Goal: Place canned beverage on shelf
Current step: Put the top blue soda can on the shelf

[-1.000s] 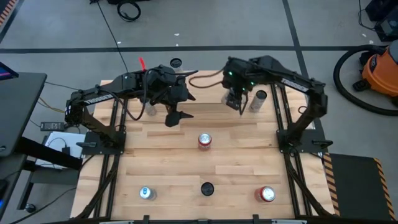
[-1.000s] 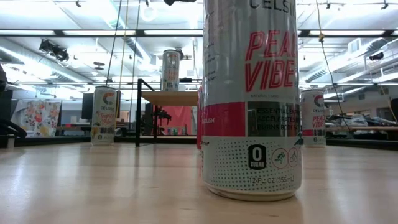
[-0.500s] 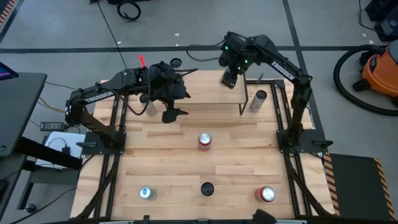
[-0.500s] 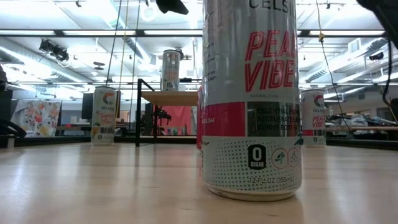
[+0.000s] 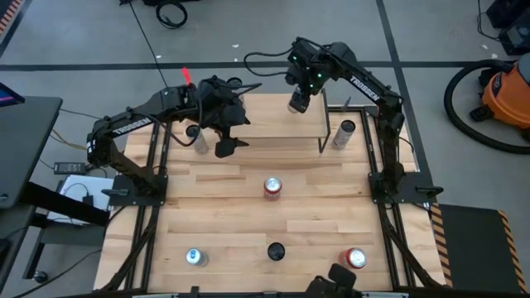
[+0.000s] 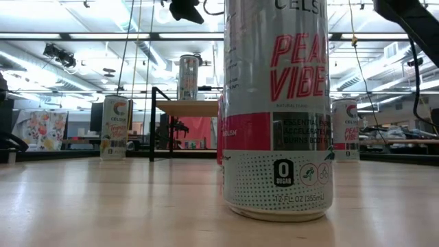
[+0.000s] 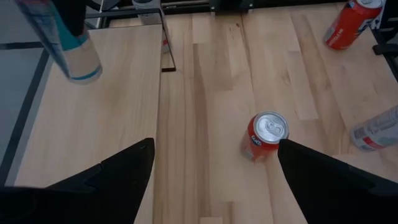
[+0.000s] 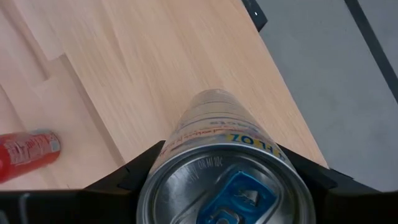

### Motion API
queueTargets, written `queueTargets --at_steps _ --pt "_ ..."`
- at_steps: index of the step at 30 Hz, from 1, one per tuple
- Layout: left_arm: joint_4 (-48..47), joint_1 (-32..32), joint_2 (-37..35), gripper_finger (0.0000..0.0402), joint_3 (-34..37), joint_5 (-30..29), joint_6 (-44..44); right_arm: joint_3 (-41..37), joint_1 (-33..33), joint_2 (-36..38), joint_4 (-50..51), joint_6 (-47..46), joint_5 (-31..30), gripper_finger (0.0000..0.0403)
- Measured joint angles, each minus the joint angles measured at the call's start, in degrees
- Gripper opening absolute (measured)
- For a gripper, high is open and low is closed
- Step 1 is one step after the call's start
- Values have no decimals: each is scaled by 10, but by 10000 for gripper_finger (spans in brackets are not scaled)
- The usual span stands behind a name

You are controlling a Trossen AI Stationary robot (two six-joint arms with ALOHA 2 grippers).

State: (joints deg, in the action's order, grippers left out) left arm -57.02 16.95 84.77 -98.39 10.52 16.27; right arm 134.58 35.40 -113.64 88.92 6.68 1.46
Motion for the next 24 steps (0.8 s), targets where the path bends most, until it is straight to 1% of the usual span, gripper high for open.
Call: queueTargets --at_steps 4,9,14,19,24 --pt "-12 0 0 353 0 0 0 3 10 0 9 -5 -3 243" --pt "-20 0 0 353 0 0 0 3 30 0 11 -37 -3 243" --pt "-23 0 0 353 0 0 3 3 46 0 11 -53 16 244" --pt "-28 0 0 353 0 0 15 3 55 0 11 -66 16 259" --pt "-28 0 0 353 0 0 15 3 56 0 11 -89 17 252"
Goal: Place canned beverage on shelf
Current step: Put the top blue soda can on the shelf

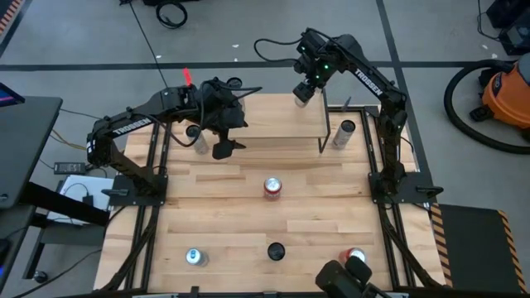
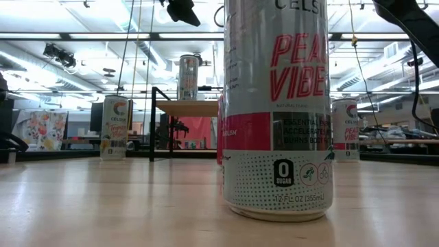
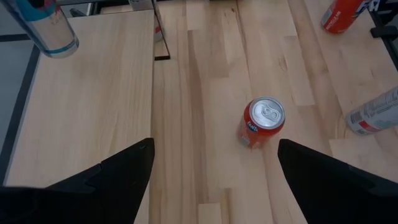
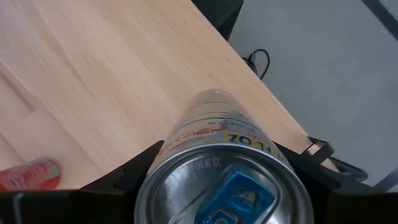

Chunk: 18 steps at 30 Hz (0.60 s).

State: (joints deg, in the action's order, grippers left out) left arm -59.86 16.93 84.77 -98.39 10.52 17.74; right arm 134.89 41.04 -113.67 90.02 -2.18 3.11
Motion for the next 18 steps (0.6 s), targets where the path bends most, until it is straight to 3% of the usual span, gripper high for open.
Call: queueTargets --at_steps 5,11,18 --pt "0 0 0 353 0 0 0 0 0 0 0 -26 31 263" --pt "0 -1 0 353 0 0 -1 -9 0 1 -1 -67 14 268" --pt "-1 -8 0 353 0 0 -1 -42 -2 1 0 -43 11 270"
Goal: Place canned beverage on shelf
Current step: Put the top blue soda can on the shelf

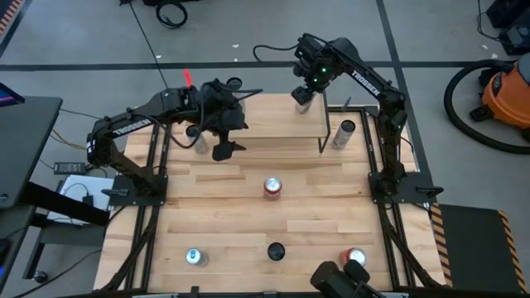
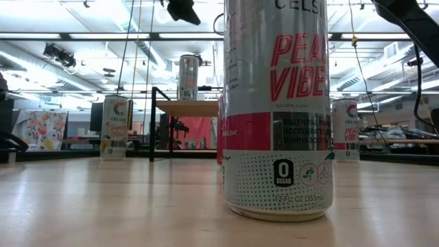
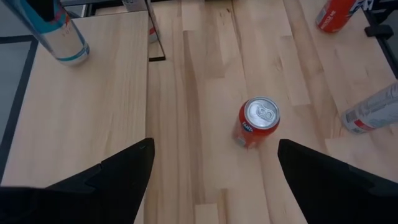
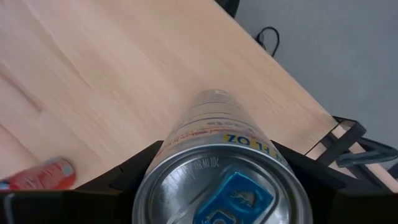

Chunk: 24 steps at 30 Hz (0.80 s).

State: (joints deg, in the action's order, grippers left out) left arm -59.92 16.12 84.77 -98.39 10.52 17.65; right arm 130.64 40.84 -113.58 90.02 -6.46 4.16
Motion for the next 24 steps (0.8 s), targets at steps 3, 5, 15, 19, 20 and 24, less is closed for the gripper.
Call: queueTargets --at_steps 3,5,15,19,20,24 --pt "0 0 0 353 0 0 0 -4 0 0 0 1 0 271" --pt "0 0 0 353 0 0 0 -4 0 1 0 1 -2 271" --pt "0 0 0 353 0 0 0 -4 3 6 0 19 -15 271" --pt "0 0 0 353 0 0 0 -4 3 6 0 25 -15 274" --pt "0 0 0 353 0 0 0 -4 3 6 0 22 -15 274" --pt "0 0 0 353 0 0 0 -4 6 6 0 9 -15 274"
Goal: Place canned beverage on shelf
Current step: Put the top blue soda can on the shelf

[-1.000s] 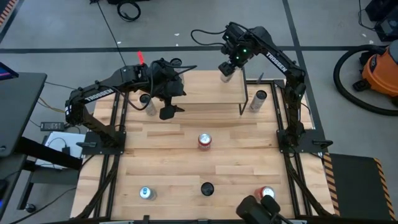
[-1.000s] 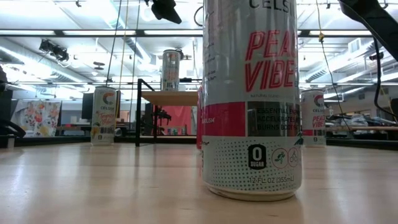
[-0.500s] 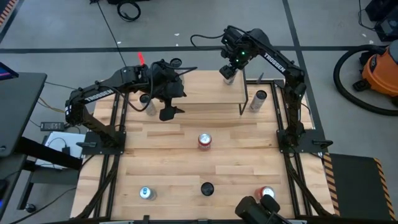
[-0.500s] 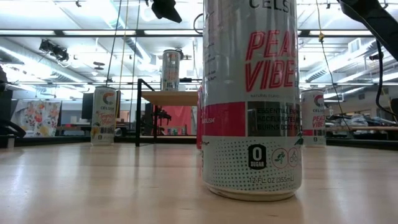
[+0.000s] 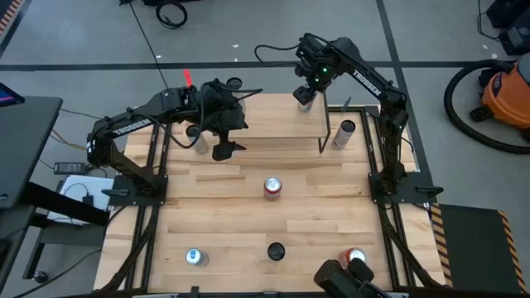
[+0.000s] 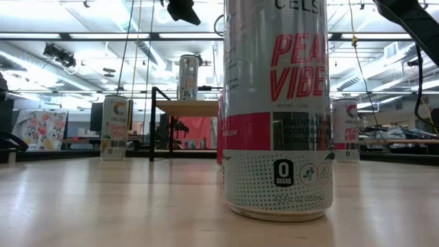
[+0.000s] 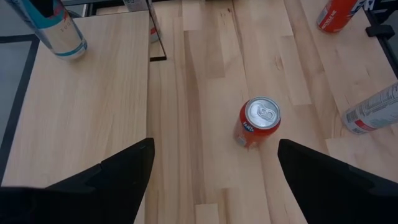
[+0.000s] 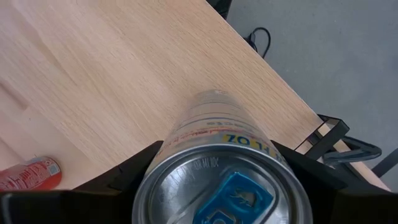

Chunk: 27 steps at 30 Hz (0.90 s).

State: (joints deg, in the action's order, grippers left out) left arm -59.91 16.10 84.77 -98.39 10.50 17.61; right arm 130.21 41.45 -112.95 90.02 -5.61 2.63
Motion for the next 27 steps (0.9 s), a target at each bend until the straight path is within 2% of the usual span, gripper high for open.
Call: queueTargets --at_steps 6,27 --pt "0 0 0 353 0 0 -5 0 11 0 0 -8 18 275" --pt "0 0 0 353 0 0 -5 -41 11 10 2 31 15 275"
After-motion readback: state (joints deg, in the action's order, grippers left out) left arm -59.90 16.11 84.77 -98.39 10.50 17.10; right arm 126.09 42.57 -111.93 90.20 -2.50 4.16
